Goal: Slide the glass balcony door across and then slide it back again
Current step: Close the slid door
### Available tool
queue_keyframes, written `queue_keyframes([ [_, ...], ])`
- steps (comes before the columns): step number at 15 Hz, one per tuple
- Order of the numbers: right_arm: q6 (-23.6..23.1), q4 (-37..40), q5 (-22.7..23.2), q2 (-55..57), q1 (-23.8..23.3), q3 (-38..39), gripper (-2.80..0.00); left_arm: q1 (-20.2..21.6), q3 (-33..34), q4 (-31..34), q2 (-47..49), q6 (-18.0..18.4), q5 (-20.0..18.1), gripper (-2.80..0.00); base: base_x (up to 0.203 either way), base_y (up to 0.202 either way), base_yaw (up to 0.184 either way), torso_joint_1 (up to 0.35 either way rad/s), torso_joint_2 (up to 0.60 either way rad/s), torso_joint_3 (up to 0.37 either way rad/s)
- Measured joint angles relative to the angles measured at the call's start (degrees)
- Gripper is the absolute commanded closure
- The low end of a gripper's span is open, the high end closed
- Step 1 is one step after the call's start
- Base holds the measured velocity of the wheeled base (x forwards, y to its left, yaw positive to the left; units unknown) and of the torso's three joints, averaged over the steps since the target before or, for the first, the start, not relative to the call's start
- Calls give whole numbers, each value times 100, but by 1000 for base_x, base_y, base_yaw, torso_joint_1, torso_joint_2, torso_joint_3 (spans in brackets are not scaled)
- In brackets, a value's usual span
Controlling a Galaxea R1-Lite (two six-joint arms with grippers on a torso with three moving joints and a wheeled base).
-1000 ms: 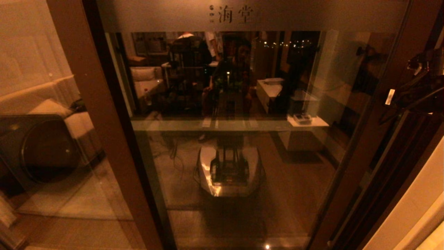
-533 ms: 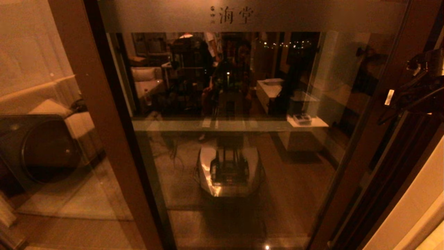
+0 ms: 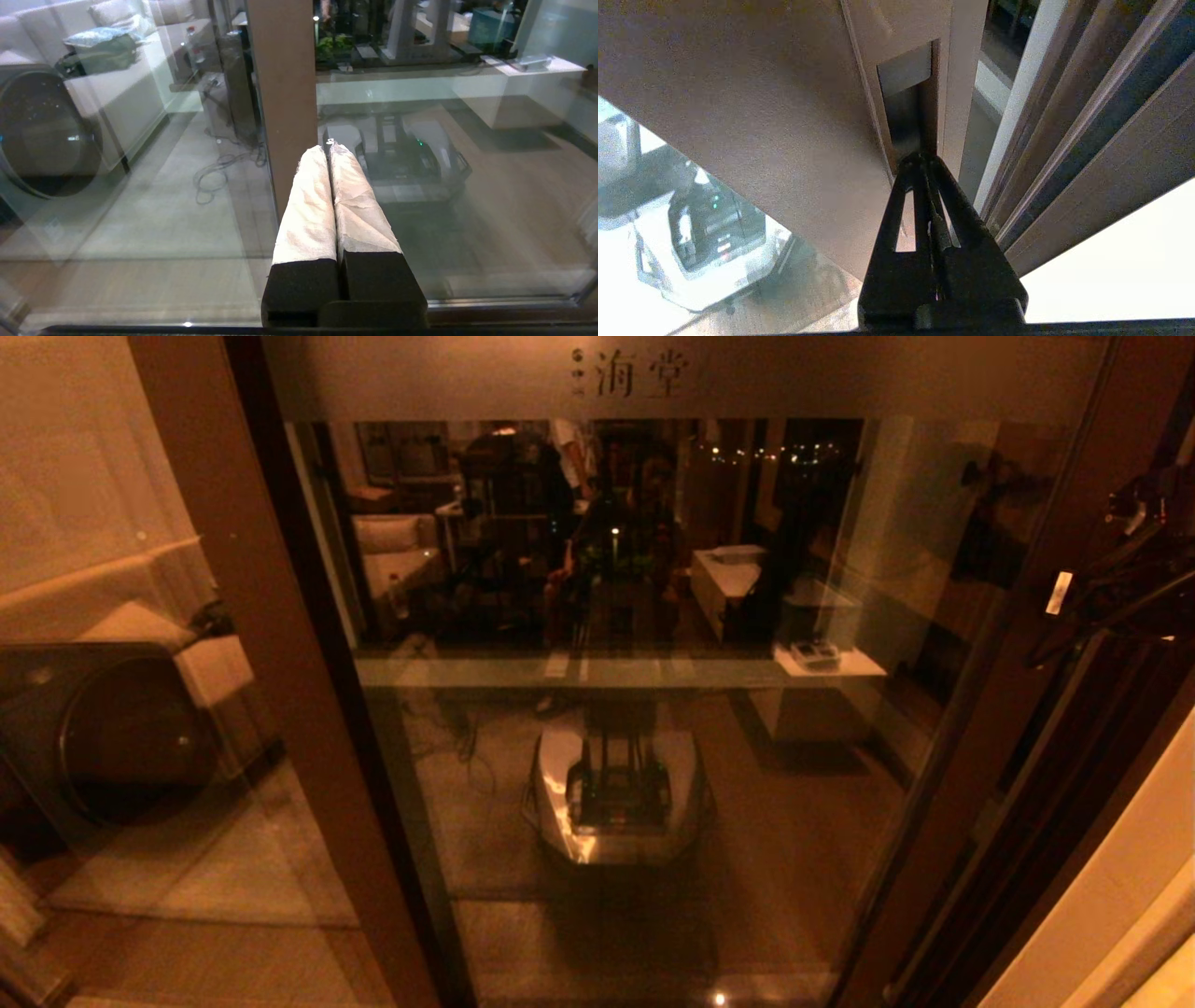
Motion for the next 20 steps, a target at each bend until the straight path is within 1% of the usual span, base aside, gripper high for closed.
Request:
queue_keyframes([
  [7,-32,-20,-27,12,0,-21,0,0,0,0,0,5,0,0,0,0,0,0,0,0],
  [13,-40,-25,-7,-236,2,159,0,0,0,0,0,2,3,0,0,0,0,0,0,0],
  [20,-109,33,-3,-180,-39,95,0,0,0,1,0,1,0,0,0,0,0,0,0,0],
])
